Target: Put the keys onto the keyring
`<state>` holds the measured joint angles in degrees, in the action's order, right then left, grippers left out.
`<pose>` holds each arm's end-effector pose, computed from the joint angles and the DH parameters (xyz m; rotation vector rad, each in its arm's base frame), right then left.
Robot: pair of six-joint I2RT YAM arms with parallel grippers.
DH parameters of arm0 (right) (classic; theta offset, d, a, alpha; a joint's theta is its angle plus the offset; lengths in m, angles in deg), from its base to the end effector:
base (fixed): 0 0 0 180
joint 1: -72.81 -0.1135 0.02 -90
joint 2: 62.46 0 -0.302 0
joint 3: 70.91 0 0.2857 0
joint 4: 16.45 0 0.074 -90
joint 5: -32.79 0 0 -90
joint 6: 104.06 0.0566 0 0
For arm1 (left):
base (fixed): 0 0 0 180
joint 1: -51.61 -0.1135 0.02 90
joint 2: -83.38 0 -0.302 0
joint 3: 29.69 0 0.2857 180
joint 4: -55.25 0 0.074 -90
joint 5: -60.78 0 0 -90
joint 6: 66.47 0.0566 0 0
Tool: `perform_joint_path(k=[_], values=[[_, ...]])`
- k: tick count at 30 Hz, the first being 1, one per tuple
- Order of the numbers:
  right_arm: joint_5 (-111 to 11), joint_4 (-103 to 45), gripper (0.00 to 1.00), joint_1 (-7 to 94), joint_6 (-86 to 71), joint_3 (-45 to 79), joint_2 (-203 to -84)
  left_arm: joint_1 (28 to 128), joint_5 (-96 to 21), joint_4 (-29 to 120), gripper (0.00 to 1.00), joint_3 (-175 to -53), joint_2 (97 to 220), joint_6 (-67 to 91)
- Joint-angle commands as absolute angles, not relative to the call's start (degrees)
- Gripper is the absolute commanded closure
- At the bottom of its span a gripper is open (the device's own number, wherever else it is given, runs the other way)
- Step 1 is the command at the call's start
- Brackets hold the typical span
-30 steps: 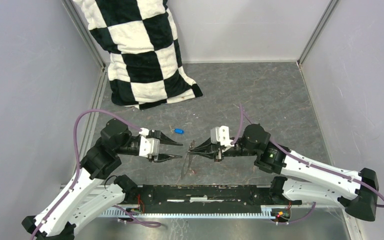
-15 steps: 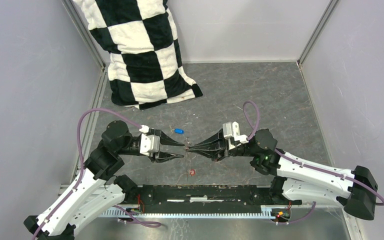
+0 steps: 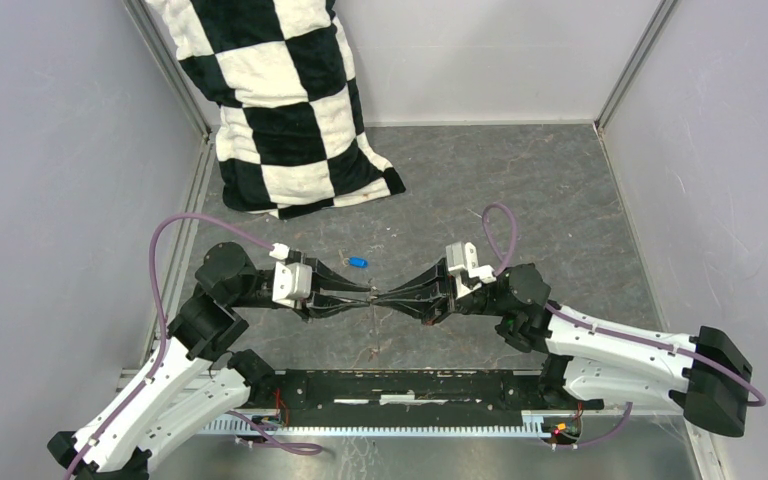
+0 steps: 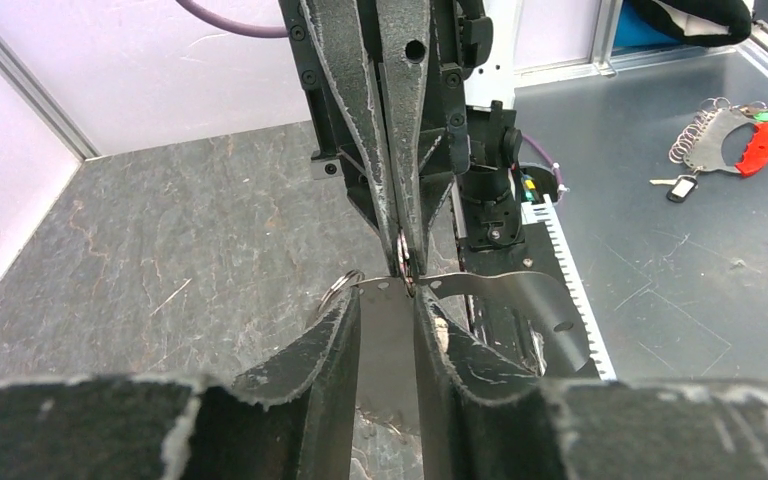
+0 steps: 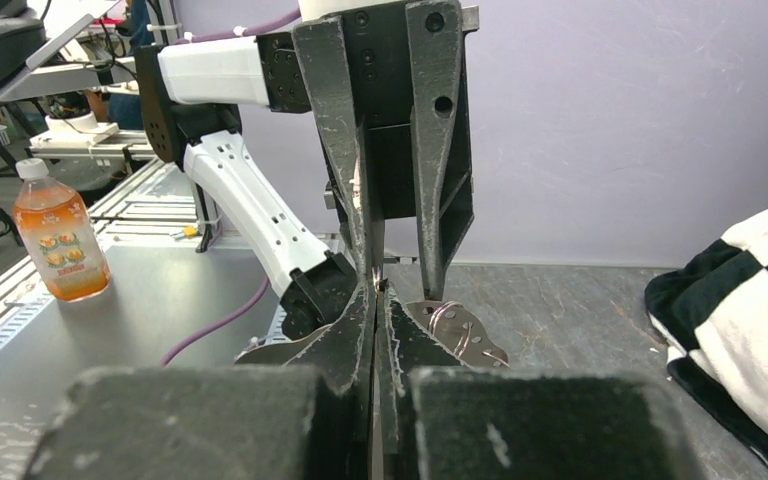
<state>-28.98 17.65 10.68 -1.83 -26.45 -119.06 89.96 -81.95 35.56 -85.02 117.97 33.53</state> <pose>0.0922 0.2317 0.3519 -0.9723 0.9594 1.4024 0.0872 -0.1264 0.3881 1.2962 1.0512 -1.0875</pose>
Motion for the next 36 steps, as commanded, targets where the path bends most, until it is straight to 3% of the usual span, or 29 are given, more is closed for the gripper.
perform_joint_path(k=[1,8,16,18,20,24,28,32,36], values=[[-30.38,25.25,0.99,10.59,0.2,-26.62,-119.62,89.93,-83.41,36.36,0.69,-85.19,117.92,32.67],[-30.8,27.31,0.99,10.07,0.85,-26.62,-120.9,89.93,-83.35,34.71,0.77,-85.59,118.14,35.07],[-31.52,26.45,0.99,8.96,-0.07,-26.18,-121.79,89.93,-83.18,34.82,0.78,-86.46,118.63,35.6],[-31.55,26.45,0.99,8.67,-0.16,-26.18,-122.09,89.93,-83.07,34.83,0.93,-86.4,118.48,35.99],[-31.24,25.7,0.99,8.52,-0.3,-25.92,-122.32,89.93,-82.3,34.58,0.98,-86.34,117.92,36.7],[-30.69,21.55,0.9,8.5,-1.61,-25.28,-121.54,89.93,-81.47,32.32,0.98,-86.7,116.86,40.63],[-30.84,14.12,0.74,8.48,-5.3,-23.43,-119.79,89.93,-80.36,29.06,0.98,-87.14,116.28,44.61],[-30.19,0.75,0.6,8.53,-11.74,-18.44,-118.57,89.93,-79.9,24.78,0.98,-87.68,115.78,50.64],[-29.05,-13.24,0.53,8.46,-19.65,-11.58,-118.74,89.93,-79.62,22.3,0.98,-87.53,114.87,56.61]])
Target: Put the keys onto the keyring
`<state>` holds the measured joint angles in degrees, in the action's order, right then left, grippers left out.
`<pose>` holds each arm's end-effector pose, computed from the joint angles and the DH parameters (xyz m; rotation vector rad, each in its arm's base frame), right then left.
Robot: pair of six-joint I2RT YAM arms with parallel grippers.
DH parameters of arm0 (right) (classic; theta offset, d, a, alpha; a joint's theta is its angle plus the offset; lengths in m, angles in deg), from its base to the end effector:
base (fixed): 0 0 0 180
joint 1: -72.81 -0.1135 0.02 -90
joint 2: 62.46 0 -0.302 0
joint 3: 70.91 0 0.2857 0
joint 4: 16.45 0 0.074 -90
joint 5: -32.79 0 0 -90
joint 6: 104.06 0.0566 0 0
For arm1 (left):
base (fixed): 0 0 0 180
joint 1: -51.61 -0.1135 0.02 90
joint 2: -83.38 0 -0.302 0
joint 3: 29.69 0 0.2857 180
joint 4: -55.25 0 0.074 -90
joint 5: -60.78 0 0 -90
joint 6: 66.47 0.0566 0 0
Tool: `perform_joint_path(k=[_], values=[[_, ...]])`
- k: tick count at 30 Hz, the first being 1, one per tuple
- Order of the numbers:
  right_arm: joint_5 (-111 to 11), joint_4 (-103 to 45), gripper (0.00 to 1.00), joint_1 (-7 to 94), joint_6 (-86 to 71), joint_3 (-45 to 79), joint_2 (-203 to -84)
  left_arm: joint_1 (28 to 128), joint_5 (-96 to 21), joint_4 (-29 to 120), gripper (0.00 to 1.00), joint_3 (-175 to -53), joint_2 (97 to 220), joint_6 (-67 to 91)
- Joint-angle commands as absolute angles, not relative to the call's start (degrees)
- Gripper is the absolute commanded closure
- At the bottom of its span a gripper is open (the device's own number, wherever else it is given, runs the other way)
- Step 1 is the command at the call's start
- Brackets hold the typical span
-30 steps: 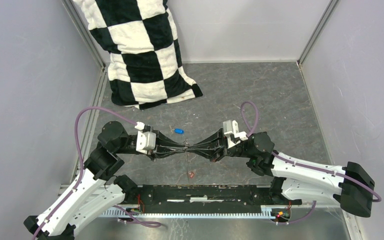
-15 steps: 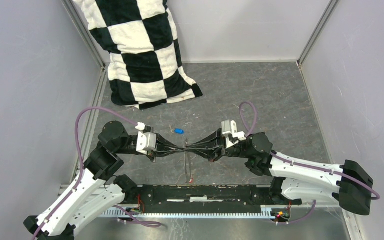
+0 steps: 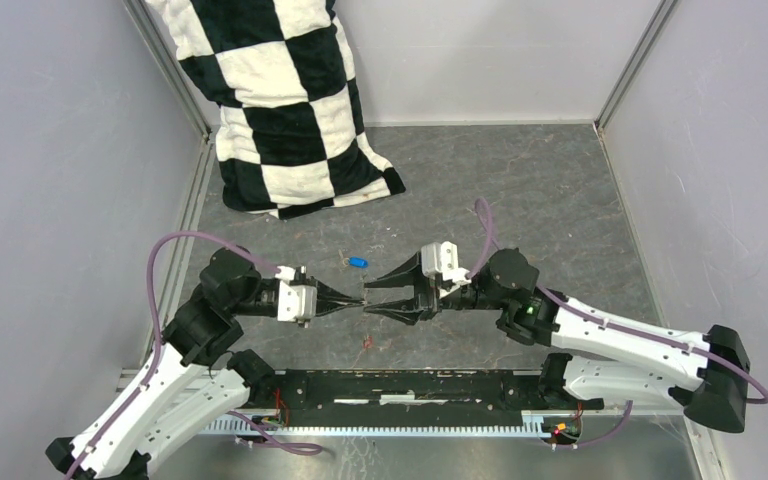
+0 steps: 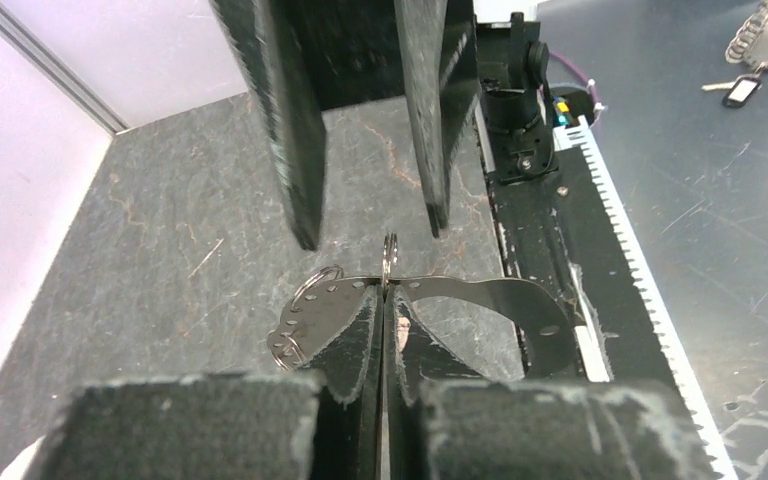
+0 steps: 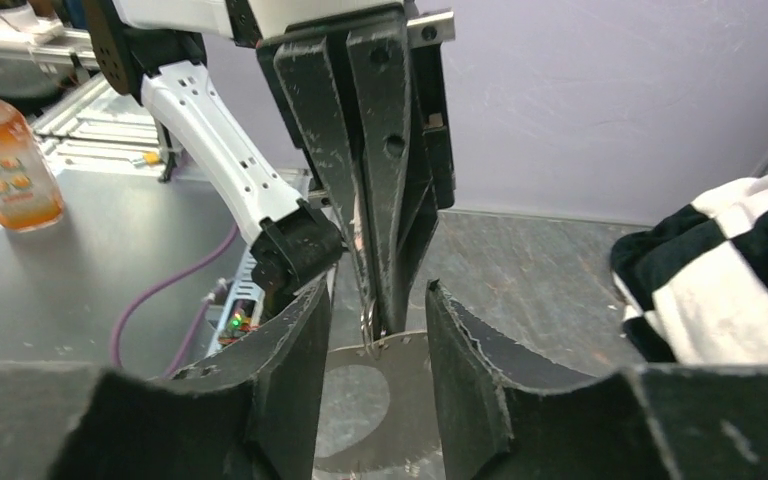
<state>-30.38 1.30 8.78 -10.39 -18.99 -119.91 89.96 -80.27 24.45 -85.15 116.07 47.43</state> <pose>0.0925 0.2481 0.3669 -1.0973 1.0357 1.2859 0.0807 -0.1200 0.3719 1.4084 1.0362 -0.9415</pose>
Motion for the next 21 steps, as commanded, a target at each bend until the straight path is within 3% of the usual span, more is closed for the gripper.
perform_joint_path(k=[1,6,12,21], values=[[-28.71,-15.65,0.51,8.47,-21.24,-10.21,-118.84,89.93,-79.48,22.0,0.98,-87.3,114.51,58.19],[-28.29,-24.7,0.48,8.5,-27.22,-6.33,-118.89,89.93,-77.71,19.67,0.98,-87.18,113.4,68.64],[-27.73,-23.33,0.45,8.54,-28.72,-7.37,-117.89,89.93,-76.35,13.39,0.98,-89.41,114.51,81.74],[-27.35,-25.89,0.46,8.51,-31.22,-5.17,-120.39,89.93,-74.21,12.19,0.98,-89.62,114.23,83.38]])
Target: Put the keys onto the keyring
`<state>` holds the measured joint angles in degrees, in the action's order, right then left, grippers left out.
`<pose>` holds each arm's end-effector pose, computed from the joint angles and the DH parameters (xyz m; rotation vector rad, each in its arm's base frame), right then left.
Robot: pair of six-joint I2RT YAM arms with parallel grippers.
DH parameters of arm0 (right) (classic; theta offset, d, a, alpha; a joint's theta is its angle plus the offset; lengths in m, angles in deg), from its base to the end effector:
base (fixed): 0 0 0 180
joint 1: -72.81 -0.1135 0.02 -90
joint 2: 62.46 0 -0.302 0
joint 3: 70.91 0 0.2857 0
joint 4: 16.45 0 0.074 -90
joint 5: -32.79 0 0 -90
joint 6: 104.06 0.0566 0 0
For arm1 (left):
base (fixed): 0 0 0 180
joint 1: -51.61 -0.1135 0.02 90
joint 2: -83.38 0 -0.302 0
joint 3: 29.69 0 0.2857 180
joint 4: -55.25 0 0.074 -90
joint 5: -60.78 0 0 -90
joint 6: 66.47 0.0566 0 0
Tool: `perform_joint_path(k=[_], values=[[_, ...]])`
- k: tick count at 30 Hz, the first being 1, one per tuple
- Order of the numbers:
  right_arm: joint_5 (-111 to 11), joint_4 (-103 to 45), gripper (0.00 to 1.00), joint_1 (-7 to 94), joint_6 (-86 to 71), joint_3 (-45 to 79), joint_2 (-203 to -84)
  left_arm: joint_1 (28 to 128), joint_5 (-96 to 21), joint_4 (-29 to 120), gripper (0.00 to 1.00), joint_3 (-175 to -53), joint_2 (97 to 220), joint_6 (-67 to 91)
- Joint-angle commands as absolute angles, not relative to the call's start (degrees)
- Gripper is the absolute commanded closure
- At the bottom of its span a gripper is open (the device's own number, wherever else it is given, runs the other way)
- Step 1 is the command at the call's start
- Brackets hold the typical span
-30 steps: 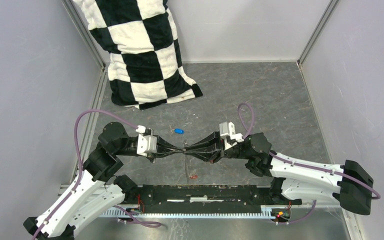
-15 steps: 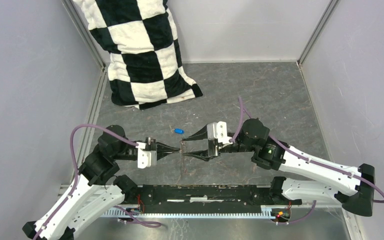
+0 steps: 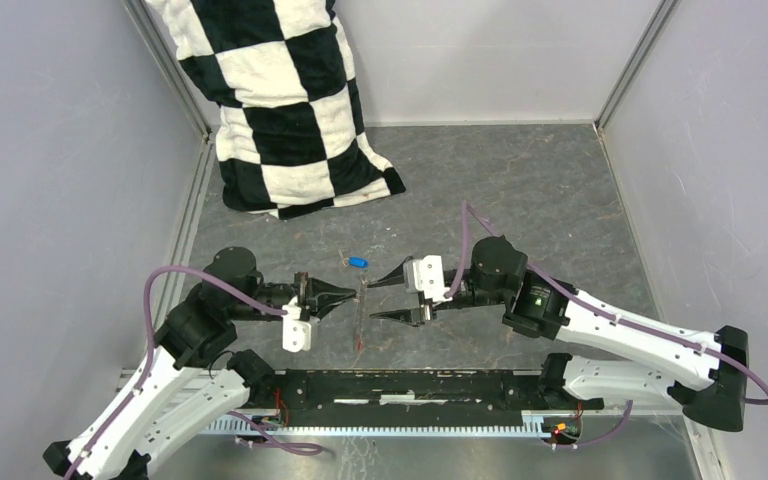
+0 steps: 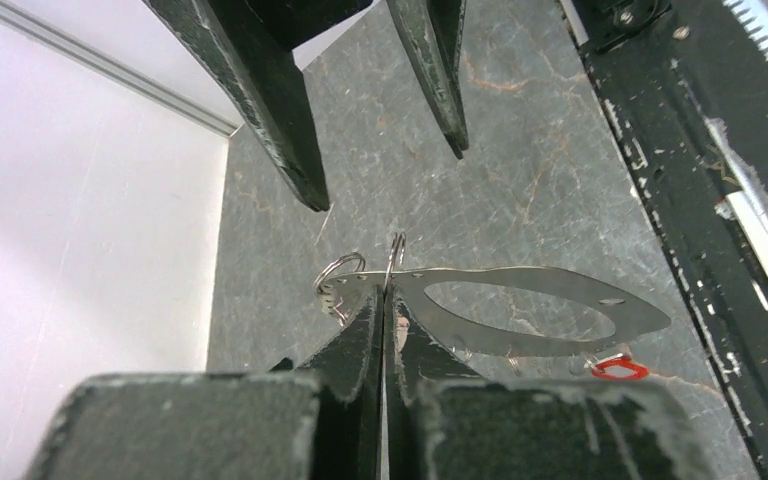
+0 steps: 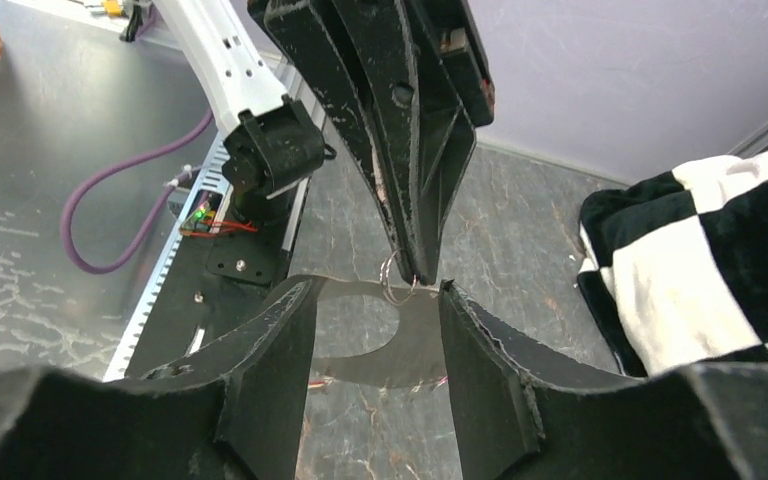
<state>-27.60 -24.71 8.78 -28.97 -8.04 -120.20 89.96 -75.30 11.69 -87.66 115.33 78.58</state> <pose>0.0915 0.2517 0.3877 -1.3907 1.0283 1.0636 0.0755 -0.1117 0.3645 1.6309 0.7952 -0.5446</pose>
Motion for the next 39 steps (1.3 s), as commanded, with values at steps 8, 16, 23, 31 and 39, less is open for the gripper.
perform_joint_path(k=[8,16,23,31,39], values=[[-44.15,-26.11,0.44,9.18,-27.92,-5.76,-119.76,89.94,-73.02,11.05,0.98,-86.47,110.48,84.79],[-62.86,-21.99,0.02,14.11,-18.38,-11.37,-118.38,89.96,-59.06,13.29,0.98,-85.41,111.11,59.4],[-75.39,-17.14,0.02,14.44,-10.54,-18.51,-115.29,89.93,-49.39,12.06,0.98,-85.4,110.29,53.82],[-73.36,-12.44,0.05,21.33,-9.52,-20.82,-126.17,89.93,-40.35,12.69,0.98,-87.98,112.73,52.84],[-60.6,-5.96,0.16,25.52,-8.57,-14.71,-147.61,89.84,-33.64,8.6,0.98,-92.93,113.69,53.72]])
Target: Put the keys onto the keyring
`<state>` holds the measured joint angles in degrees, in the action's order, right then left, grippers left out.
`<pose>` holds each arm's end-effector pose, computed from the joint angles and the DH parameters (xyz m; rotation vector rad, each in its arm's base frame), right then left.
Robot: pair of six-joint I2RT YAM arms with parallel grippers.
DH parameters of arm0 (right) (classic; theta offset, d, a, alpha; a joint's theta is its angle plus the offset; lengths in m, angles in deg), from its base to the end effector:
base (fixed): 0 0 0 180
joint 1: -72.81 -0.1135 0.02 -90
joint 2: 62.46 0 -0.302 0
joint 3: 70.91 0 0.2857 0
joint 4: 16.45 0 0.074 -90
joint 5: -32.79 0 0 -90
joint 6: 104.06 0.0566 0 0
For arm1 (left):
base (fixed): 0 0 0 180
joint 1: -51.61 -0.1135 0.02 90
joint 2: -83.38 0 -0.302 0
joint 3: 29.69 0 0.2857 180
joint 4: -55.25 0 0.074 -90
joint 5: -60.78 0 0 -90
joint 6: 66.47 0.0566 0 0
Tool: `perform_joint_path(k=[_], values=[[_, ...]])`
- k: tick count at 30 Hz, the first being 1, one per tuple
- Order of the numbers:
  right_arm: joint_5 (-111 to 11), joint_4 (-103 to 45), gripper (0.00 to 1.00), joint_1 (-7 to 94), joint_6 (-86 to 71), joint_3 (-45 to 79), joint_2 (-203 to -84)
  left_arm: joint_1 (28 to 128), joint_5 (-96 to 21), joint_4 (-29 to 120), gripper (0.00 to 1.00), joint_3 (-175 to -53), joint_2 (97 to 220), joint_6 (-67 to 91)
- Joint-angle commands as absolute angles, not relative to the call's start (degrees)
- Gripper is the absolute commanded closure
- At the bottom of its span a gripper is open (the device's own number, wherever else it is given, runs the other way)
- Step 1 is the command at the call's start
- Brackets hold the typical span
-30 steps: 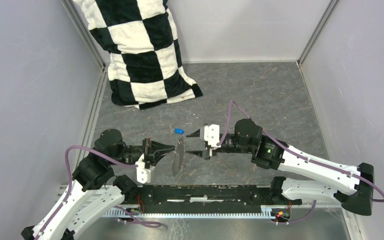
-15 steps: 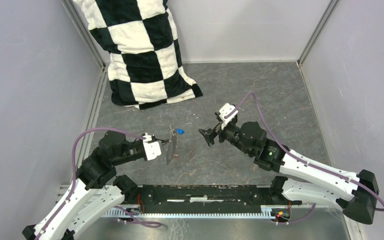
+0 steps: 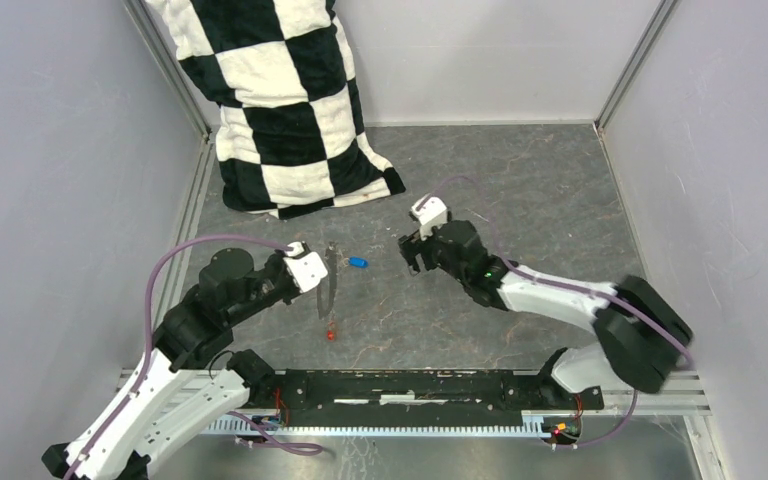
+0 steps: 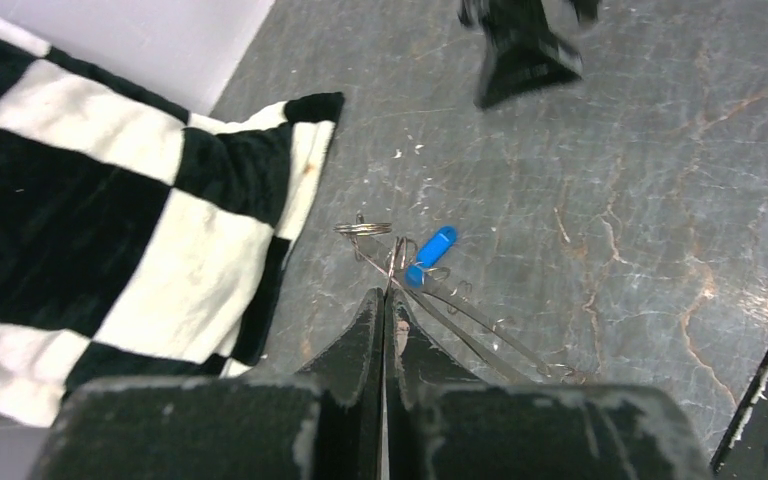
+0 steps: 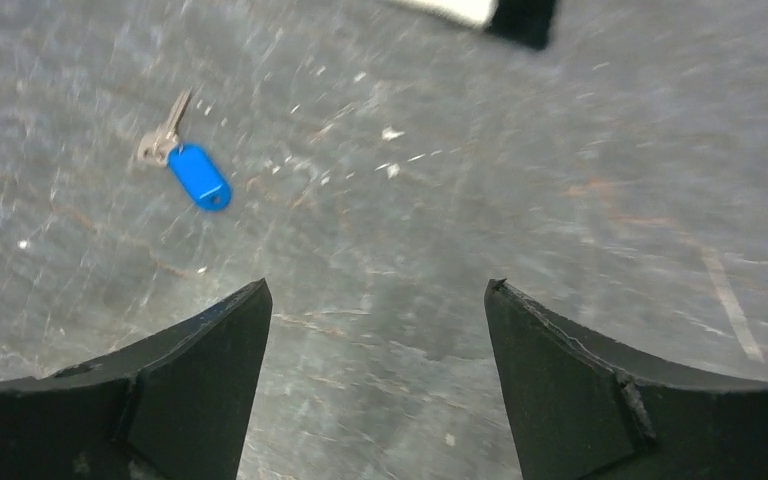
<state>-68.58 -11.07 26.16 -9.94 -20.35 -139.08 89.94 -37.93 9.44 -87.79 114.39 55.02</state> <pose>0.2332 0.2308 0.2361 -0.5793 1.8568 0.4007 0.1034 -0.0927 0.3575 1.1706 1.4964 -0.2254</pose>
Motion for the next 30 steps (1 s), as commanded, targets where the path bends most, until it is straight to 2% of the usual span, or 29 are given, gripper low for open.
perform_joint_path(k=[1,5,10,24,30], values=[[-60.11,-6.14,0.18,24.91,-8.53,-12.71,-150.73,89.84,-33.33,7.12,0.98,-93.55,113.32,54.17],[-60.48,-8.5,0.23,21.54,-8.97,-2.59,-161.55,89.84,-32.47,0.73,0.98,-95.24,112.39,54.53],[-61.23,-7.65,0.27,18.14,-7.66,3.88,-169.98,89.84,-30.24,-0.75,0.98,-95.67,112.95,53.72],[-60.95,-9.09,0.48,16.78,-5.57,13.34,-182.45,89.84,-31.73,-0.82,0.98,-98.08,115.25,52.2],[-62.02,-9.14,0.69,16.82,-5.08,10.69,-181.71,89.84,-32.33,-0.69,0.98,-98.83,116.05,51.57]])
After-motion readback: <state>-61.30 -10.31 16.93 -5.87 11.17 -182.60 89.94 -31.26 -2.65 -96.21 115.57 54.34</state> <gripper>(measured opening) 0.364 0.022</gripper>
